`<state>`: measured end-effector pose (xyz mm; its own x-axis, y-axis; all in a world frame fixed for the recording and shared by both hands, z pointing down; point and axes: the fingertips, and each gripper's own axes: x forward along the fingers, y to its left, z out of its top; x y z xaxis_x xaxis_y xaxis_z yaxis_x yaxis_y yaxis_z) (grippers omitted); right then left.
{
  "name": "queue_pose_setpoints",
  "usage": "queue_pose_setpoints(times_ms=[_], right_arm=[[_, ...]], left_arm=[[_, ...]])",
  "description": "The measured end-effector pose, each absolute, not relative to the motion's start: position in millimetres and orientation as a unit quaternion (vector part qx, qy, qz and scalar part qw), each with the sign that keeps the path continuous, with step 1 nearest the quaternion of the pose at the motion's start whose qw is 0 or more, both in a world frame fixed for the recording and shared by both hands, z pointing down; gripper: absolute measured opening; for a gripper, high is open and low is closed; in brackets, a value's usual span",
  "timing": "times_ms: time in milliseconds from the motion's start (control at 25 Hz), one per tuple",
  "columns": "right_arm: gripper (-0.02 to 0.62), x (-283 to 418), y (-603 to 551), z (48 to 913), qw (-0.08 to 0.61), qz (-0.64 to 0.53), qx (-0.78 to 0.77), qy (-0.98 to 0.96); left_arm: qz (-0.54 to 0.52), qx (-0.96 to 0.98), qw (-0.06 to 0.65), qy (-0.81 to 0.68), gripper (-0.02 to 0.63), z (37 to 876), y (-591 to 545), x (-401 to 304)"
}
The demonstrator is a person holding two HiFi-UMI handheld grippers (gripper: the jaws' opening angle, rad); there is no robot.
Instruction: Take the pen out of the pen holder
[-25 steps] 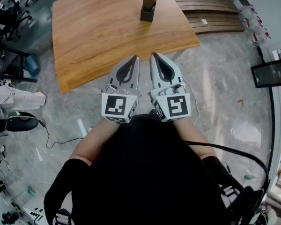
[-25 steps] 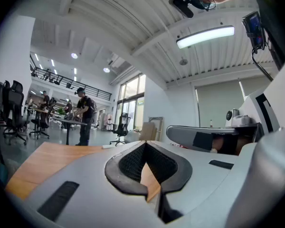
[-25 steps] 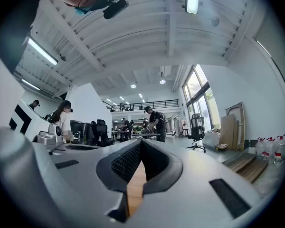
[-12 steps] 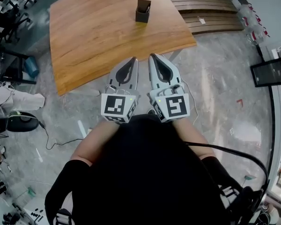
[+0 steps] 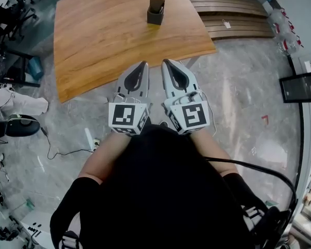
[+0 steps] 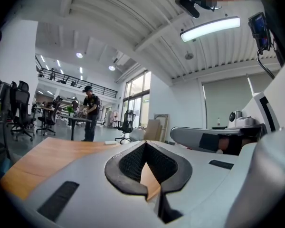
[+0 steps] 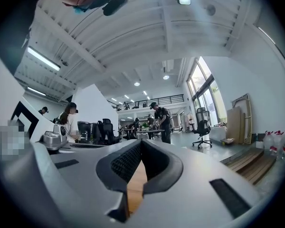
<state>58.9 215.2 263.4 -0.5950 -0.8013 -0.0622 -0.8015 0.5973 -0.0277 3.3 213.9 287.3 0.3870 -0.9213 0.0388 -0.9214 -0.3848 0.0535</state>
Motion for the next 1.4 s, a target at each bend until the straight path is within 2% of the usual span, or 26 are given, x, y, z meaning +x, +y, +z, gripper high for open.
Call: queue_pose_setpoints(times_ms=[320, 840, 1040, 1400], right_arm=[[0.015, 64, 142, 294, 0.016, -0.018, -0.47, 0.882], [0.015, 36, -77, 354, -0.052, -0.057, -0.531, 0.844], [0.015, 35, -129, 396, -0.102, -0.085, -0.547, 0.827], [0.017, 41, -207, 472, -0.139, -0.169, -0.535, 0.816]], left_arm=[[0.016, 0.839, 0.036, -0.543, 0.0, 307, 138, 4], [0.06, 0.869, 0.063, -0.487, 0.0, 365, -74, -32], [0.082, 0.874, 0.074, -0.473, 0.0, 391, -119, -36], [0.11, 0.862, 0.099, -0.486, 0.0, 444, -183, -23]])
